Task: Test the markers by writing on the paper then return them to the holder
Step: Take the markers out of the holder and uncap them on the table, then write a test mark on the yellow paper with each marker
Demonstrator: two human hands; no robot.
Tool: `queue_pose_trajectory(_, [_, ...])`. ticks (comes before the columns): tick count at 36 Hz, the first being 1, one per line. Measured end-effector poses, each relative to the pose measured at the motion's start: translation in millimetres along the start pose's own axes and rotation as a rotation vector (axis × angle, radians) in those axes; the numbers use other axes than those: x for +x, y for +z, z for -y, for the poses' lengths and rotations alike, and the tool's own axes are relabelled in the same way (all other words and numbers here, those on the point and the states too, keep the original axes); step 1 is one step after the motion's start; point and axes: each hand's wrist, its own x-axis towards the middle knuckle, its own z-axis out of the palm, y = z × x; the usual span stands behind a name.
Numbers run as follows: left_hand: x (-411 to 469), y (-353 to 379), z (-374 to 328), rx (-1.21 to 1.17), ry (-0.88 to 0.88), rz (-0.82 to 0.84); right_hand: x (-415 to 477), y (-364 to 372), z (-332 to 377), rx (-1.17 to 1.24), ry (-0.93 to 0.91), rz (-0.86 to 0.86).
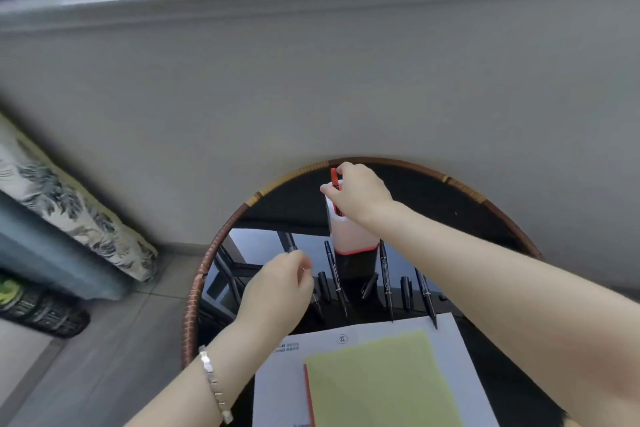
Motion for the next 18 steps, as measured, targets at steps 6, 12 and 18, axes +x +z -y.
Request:
queue_pose_trajectory(6, [1.6,3.1,1.6,-0.049,-0.024,-0.034,9.5,6.2,-3.9,0.053,0.109,0.001])
queue_pose_trajectory(12, [-2.5,11.3,-5.8,-0.128,-0.039,-0.063,-1.6,-3.8,-3.6,0.142,0.045,-0.077])
queue_pose_trajectory(18, [-5.7,12.7,-15.8,-0.326,0.04,-0.207,-50.2,-41.9,1.2,0.45,-0.266,-0.323])
